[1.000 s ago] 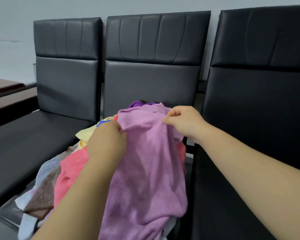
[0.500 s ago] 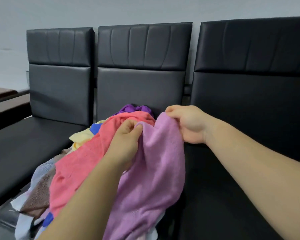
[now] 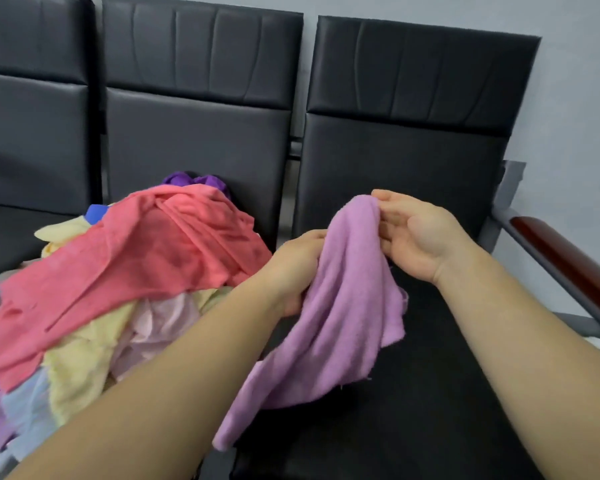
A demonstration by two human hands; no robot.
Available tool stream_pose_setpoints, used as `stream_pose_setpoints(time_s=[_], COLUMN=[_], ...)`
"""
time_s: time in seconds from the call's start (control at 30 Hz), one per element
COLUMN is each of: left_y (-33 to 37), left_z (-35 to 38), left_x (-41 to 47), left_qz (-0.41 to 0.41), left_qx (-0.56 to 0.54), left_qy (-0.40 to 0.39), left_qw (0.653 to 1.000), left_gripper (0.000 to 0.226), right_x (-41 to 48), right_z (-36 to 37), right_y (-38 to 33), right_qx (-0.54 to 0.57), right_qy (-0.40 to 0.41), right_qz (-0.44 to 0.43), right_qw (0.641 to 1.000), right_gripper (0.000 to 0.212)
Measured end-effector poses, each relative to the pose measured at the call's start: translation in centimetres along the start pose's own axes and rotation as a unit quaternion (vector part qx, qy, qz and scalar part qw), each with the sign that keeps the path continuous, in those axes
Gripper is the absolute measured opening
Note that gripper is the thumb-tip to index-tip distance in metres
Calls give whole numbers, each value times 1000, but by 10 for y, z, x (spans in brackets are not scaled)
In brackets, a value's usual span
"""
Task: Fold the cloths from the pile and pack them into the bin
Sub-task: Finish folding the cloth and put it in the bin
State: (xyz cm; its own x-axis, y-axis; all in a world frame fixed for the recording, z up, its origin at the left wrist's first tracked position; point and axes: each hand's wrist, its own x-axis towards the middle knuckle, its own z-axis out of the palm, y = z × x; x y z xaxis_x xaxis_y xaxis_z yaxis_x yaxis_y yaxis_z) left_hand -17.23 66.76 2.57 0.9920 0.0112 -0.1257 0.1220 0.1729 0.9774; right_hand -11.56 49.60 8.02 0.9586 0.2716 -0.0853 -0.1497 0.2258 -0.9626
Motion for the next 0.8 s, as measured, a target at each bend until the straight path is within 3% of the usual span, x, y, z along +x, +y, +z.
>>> stream_pose_setpoints(time_s=[0.07,0.1,0.13,0.2,0.3,0.33,0.4,0.43,0.5,0.57,0.63,0.67,0.7,0.77,0.8], left_y=[-19,-31,-45,-72,-97,-101,-103,-102,-102,-107,-114,-117,-119,-118,-116], left_z=[5,4,1,-10,-18,-20,-24,-26,-35,-43,-48,-49,-48,-41,-37], left_x=[8,9,9,7,-8,-12,-24,-30,-39,-49,-54,-53,-52,-46,-42], left_qz=[-2,-4,-4,13,-2,-1,1,1,1,15,73,90,96,77,63], left_qx=[110,198,293,463,581,591,585,574,569,639,712,719,703,619,571], left_qy=[16,24,31,-7,-119,-141,-168,-178,-206,-234,-240,-230,-208,-138,-99], left_qw=[994,980,956,886,805,794,794,799,796,732,656,650,673,769,813], left_gripper=[55,59,55,46,37,36,33,35,49,57,45,33,24,19,18], right_x=[-6,-11,-16,-30,-55,-62,-72,-74,-74,-69,-63,-61,-59,-61,-65], right_z=[-30,-43,-54,-67,-75,-76,-78,-79,-79,-78,-80,-79,-79,-73,-67], right_y=[13,24,39,68,106,116,137,146,157,159,159,159,158,153,148], right_qx=[-137,-260,-387,-540,-572,-574,-635,-667,-682,-681,-683,-692,-706,-713,-688], right_qy=[36,55,71,69,-40,-97,-182,-188,-157,-119,-80,-60,-36,13,20], right_qz=[32,38,34,-7,18,61,103,88,34,1,0,-6,-18,-56,-63], right_qw=[989,963,919,839,819,811,744,715,713,722,726,719,707,698,723], right_gripper=[56,66,69,55,25,26,42,43,20,4,13,15,18,22,18])
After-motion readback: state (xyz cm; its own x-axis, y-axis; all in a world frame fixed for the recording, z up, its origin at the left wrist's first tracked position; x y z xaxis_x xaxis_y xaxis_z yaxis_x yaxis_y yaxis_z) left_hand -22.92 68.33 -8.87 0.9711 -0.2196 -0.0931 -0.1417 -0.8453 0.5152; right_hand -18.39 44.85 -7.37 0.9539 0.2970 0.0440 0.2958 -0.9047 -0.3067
